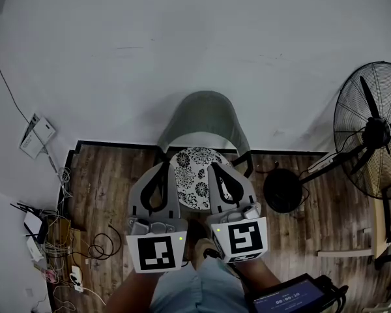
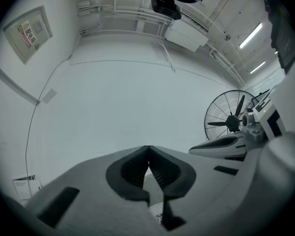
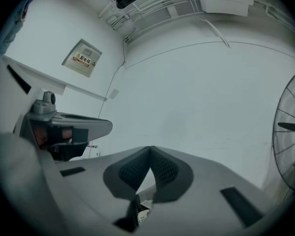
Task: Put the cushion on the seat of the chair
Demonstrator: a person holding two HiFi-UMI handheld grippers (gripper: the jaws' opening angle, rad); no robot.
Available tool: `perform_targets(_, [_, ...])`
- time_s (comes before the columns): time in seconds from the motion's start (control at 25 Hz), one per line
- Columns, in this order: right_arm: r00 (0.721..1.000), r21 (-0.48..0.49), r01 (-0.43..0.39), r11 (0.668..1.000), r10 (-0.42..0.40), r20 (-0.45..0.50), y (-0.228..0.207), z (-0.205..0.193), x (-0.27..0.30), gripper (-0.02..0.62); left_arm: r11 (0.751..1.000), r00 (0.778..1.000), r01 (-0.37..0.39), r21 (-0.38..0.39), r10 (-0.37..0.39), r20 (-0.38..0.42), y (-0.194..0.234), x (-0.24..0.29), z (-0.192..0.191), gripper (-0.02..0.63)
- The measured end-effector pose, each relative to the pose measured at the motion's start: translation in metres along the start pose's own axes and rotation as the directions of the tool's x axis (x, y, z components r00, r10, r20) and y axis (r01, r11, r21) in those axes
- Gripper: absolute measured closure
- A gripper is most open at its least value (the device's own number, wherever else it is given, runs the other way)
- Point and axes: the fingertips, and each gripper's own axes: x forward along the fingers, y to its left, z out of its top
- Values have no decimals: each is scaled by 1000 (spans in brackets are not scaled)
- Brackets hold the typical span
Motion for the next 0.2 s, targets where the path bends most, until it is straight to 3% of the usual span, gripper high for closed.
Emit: perform_targets(0.2, [1000, 3, 4, 1000, -4, -1, -4, 0, 1, 592, 1000, 1000, 2, 4, -2, 0, -2, 3, 1, 597])
